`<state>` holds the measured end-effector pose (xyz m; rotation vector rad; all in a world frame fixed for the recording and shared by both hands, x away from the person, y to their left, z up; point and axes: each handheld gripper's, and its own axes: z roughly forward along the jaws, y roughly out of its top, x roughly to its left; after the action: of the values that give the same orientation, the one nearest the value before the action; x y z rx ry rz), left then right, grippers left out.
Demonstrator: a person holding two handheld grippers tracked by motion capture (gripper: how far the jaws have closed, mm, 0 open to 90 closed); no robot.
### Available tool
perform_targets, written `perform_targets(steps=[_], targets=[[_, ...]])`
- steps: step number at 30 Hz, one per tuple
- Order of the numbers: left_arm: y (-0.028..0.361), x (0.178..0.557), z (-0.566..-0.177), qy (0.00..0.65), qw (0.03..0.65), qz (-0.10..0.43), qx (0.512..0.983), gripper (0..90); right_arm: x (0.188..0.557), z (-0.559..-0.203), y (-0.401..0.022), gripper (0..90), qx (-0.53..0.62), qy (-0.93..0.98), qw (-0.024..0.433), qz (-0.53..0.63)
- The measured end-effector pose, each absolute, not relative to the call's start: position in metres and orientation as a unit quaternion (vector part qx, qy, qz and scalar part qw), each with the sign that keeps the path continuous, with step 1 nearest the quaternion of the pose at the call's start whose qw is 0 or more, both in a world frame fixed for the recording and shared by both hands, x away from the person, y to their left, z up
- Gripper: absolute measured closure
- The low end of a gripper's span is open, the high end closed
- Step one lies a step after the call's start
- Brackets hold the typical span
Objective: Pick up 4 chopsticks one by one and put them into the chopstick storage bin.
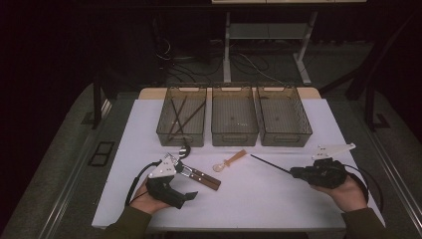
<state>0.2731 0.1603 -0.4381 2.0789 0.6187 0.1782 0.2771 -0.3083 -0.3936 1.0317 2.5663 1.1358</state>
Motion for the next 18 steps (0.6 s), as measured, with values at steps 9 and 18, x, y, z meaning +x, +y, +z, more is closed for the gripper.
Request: perform_targets(steps=[9,18], targets=[[0.163,0.275,-0.439,0.251,0.467,0.071,0.845,0.0,0.289,-0.384,-0.293,86.0,0.331,0.854,0.077,0.394],[0.162,0.274,-0.439,0.247,0.465,0.072,0.847,0.0,0.298,-0.376,-0.282,86.0,0.325,0.849,0.081,0.407]])
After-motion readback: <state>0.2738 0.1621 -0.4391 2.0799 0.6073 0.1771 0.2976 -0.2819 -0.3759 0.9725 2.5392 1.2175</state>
